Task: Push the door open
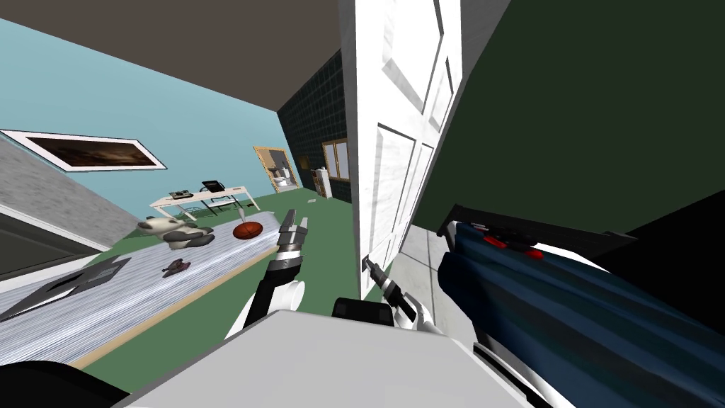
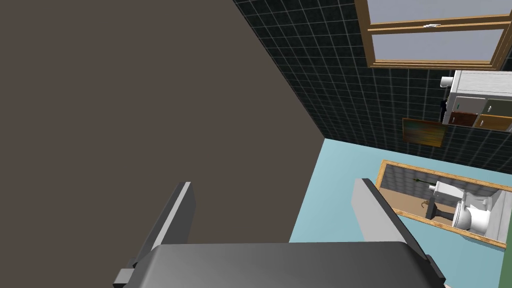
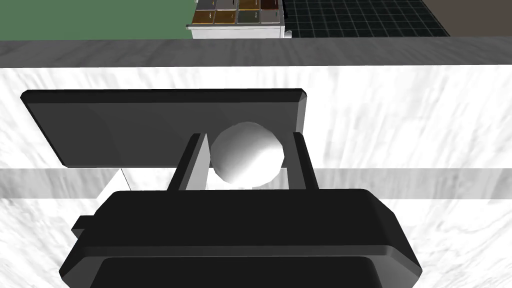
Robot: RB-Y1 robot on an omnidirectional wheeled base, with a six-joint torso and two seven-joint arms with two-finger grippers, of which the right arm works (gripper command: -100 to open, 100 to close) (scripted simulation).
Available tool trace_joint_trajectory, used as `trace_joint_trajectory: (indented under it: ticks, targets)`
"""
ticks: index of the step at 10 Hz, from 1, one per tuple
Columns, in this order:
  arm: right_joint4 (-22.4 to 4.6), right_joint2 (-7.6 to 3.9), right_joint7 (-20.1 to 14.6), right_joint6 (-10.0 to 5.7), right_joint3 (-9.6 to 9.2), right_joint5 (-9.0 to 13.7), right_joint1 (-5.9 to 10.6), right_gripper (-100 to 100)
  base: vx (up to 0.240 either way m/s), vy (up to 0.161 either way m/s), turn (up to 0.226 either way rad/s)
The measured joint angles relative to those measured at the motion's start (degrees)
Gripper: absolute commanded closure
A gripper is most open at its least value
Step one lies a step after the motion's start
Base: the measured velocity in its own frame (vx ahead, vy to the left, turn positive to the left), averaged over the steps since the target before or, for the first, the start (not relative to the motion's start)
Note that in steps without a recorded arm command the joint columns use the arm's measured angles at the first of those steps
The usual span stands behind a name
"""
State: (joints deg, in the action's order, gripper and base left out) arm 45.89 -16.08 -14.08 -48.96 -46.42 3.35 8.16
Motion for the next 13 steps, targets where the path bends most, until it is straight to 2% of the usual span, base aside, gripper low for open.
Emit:
trace_joint_trajectory:
  ticks: [2,3,5,6,8,13]
  targets:
    - [-0.2,0.61,0.5,0.54,1.57,0.2,-0.08,100,0.122,0.187,-0.022]
    - [-2.2,1.78,0.9,-0.17,2.43,0.3,0.67,100,0.115,0.156,-0.009]
    - [-3.3,3.08,1.9,-0.34,4.29,0.6,0.91,100,0.092,0.132,-0.015]
    - [-3.9,3.44,2.1,-0.49,4.98,0.6,1.01,100,0.071,0.069,-0.004]
    - [-2.3,3.28,2.5,0.94,5.99,0.7,0.27,100,0.098,0.102,-0.029]
    - [-3.5,4.85,4.2,1.68,9.86,1.3,0.12,100,0.091,0.106,-0.017]
